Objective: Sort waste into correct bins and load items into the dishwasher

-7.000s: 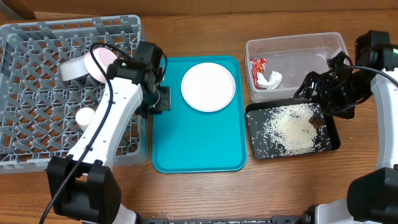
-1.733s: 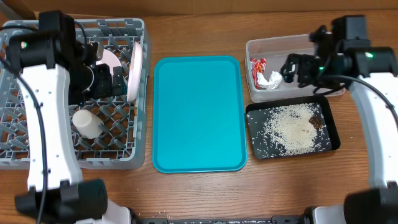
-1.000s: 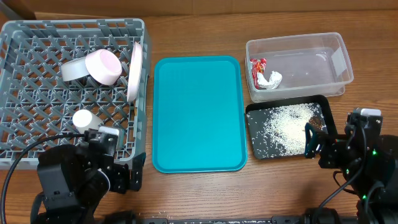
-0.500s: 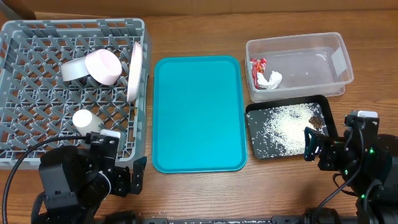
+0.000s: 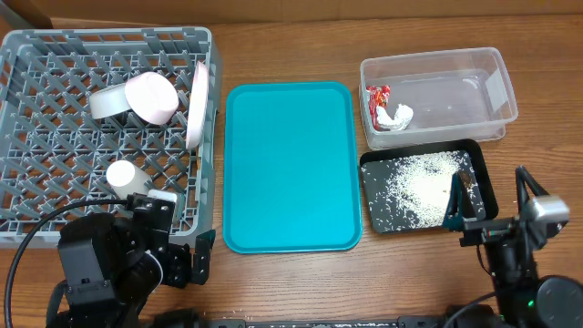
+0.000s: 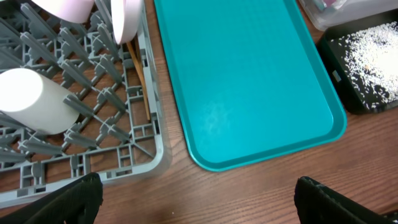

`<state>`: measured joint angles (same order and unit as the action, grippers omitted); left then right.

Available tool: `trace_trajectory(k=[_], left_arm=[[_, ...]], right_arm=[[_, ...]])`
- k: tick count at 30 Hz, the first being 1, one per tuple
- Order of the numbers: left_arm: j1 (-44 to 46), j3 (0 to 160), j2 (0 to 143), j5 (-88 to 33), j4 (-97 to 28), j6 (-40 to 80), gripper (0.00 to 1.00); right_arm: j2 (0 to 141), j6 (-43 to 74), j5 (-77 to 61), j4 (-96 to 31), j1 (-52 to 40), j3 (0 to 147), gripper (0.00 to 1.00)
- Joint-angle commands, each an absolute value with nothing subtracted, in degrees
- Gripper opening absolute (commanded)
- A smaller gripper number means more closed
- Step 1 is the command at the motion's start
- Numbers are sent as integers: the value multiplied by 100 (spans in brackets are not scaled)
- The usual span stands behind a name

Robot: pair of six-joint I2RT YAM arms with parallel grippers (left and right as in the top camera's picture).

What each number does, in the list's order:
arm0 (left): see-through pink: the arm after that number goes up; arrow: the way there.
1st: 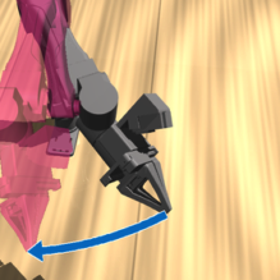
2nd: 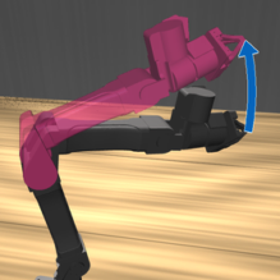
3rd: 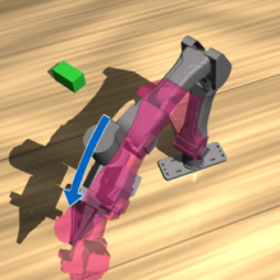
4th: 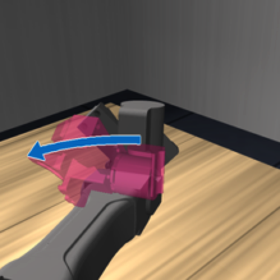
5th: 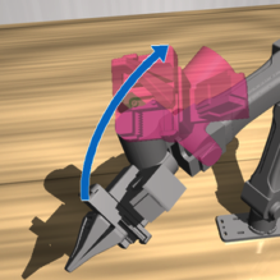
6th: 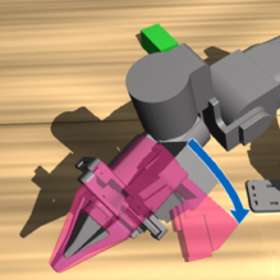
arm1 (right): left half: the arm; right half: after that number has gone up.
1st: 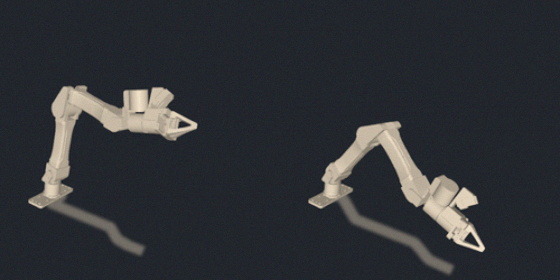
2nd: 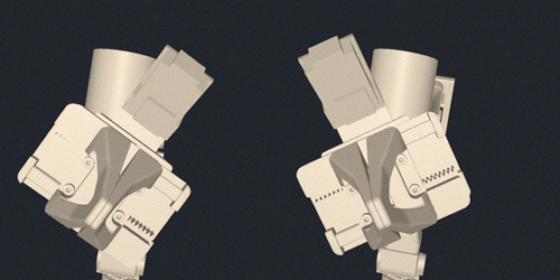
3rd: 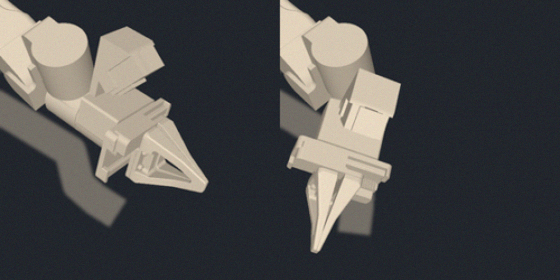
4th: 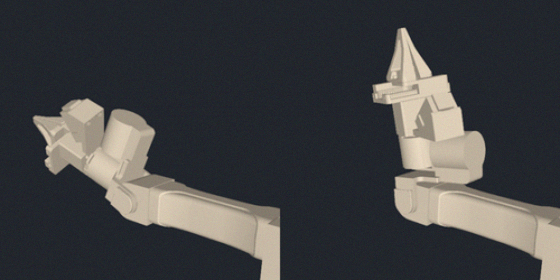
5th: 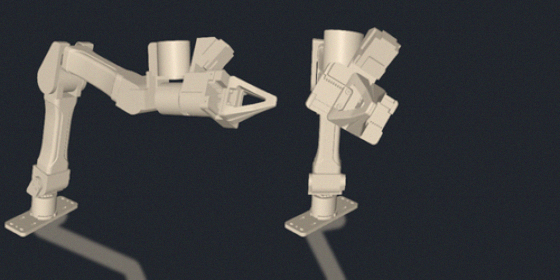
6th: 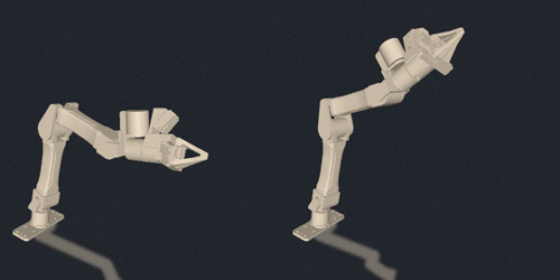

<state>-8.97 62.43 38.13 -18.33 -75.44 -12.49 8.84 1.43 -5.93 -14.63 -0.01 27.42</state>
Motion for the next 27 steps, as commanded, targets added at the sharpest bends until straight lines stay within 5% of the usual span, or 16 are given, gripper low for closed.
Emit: trace_trajectory(k=[1,7,14,27], left_arm=[[-862,6228,3787,-1927,-7542,-1374,100],[-862,6228,3787,-1927,-7544,-1374,100],[-862,6228,3787,-1927,-7544,-1374,100],[-862,6228,3787,-1927,-7542,-1374,100]], right_arm=[[384,106,-545,-405,-167,1667,100],[12,104,-558,1291,-246,207,100],[12,93,-497,-464,-242,47,100],[16,148,-497,-440,-242,47,100]])
